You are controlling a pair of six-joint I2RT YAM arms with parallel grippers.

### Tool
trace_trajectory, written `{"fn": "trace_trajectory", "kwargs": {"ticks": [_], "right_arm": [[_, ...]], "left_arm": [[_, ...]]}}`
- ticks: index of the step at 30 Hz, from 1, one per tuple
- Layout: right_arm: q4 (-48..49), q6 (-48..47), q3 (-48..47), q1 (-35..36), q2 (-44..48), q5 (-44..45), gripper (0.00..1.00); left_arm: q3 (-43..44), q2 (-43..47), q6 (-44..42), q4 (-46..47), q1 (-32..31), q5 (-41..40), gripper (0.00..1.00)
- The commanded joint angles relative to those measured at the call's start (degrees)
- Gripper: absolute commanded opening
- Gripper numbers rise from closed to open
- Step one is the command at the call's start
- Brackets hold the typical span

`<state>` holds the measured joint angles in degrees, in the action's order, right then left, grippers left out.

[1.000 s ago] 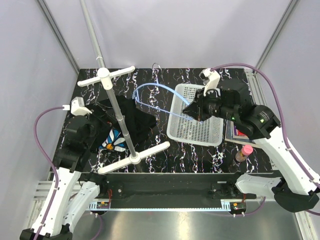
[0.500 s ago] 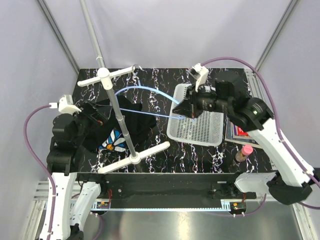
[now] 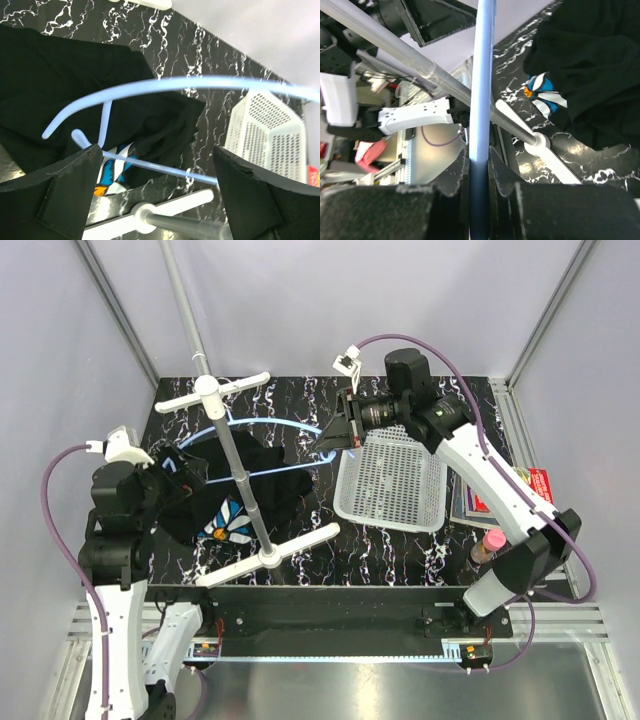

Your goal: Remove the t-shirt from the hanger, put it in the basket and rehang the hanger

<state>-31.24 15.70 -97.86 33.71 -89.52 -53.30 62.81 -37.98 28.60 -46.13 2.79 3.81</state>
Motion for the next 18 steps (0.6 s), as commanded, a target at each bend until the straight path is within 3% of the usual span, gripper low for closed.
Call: {"fn": "trace_trajectory", "kwargs": {"ticks": [1, 9, 14, 18], "right_arm": [[9.18, -1.02, -0.92, -2.60, -1.36, -17.25, 0.00], [8.39, -6.21, 0.57, -4.45, -5.32, -23.52, 0.00], [8.04, -7.09, 0.65, -5.24, -6.72, -23.96, 0.00], [7.87, -7.53, 0.13, -5.68, -7.95, -22.55, 0.00]], "left_arm": [[-0.14, 3.34, -5.30, -0.80, 0.38, 1.02, 0.96], [3.02, 7.83, -7.42, -4.66, 0.38, -7.57, 0.95], [10.49, 4.93, -8.12, -11.52, 0.38, -14.62, 0.89], [12.34, 4.84, -10.23, -11.53, 0.38, -11.29, 0.86]]}}
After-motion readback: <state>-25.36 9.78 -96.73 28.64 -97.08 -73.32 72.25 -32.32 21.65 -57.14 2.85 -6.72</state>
